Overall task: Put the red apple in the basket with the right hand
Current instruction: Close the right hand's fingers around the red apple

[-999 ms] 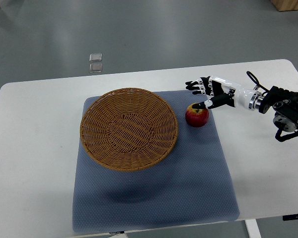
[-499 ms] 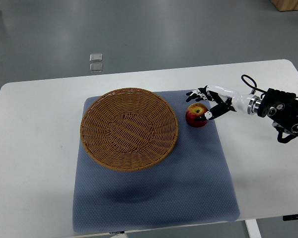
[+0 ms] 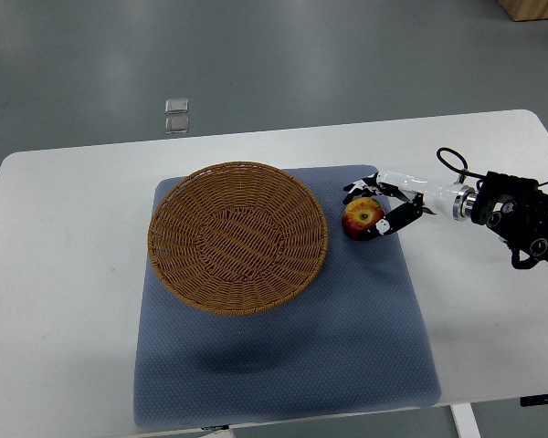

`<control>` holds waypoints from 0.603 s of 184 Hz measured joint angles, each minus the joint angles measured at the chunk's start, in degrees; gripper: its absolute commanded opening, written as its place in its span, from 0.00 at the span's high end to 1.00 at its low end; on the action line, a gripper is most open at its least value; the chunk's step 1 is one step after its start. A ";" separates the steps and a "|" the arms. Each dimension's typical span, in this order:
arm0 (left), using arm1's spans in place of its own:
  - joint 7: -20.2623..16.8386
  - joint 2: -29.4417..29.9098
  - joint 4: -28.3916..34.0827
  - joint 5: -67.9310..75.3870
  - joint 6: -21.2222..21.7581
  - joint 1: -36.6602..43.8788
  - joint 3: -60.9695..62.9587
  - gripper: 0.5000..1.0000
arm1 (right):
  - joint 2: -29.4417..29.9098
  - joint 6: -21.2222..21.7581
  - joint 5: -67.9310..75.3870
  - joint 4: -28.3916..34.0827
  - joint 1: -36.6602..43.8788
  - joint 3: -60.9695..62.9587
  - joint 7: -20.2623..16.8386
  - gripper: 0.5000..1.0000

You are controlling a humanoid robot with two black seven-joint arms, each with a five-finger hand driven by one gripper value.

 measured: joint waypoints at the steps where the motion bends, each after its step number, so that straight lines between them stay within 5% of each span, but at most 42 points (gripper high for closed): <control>1: 0.00 0.00 0.00 0.00 0.00 0.00 0.00 0.00 | 0.00 0.01 -0.04 0.00 0.00 -0.01 0.02 0.18; 34: 0.00 0.00 0.03 0.00 0.00 0.00 0.00 0.00 | 0.02 0.11 -1.55 0.05 0.00 -0.05 0.87 0.28; 57: 0.00 0.00 0.03 0.00 0.00 0.00 0.00 0.00 | 0.02 -0.21 -1.77 0.05 0.00 -0.03 0.97 0.54; 66: 0.00 0.00 0.03 0.00 0.00 0.00 0.00 0.00 | 0.00 -0.33 -1.79 0.05 0.00 -0.03 0.98 0.54; 67: 0.00 0.00 0.03 0.00 0.00 0.00 0.00 0.00 | 0.00 -0.34 -1.79 0.04 0.00 -0.03 0.98 0.67; 69: 0.00 0.00 0.03 0.01 0.00 0.00 0.00 0.00 | -0.01 -0.36 -1.80 0.04 0.00 -0.03 0.98 0.69; 87: 0.00 0.00 0.03 0.04 0.00 0.00 0.00 0.00 | -0.06 -0.45 -1.86 -0.01 0.09 -0.13 1.00 0.73; 90: 0.00 0.00 0.03 0.05 0.00 0.00 0.00 0.00 | -0.06 -0.47 -1.86 -0.01 0.11 -0.16 1.02 0.83; 111: 0.00 0.00 0.03 0.06 0.00 0.00 0.00 0.00 | -0.07 -0.56 -1.87 -0.02 0.17 -0.18 1.24 0.92</control>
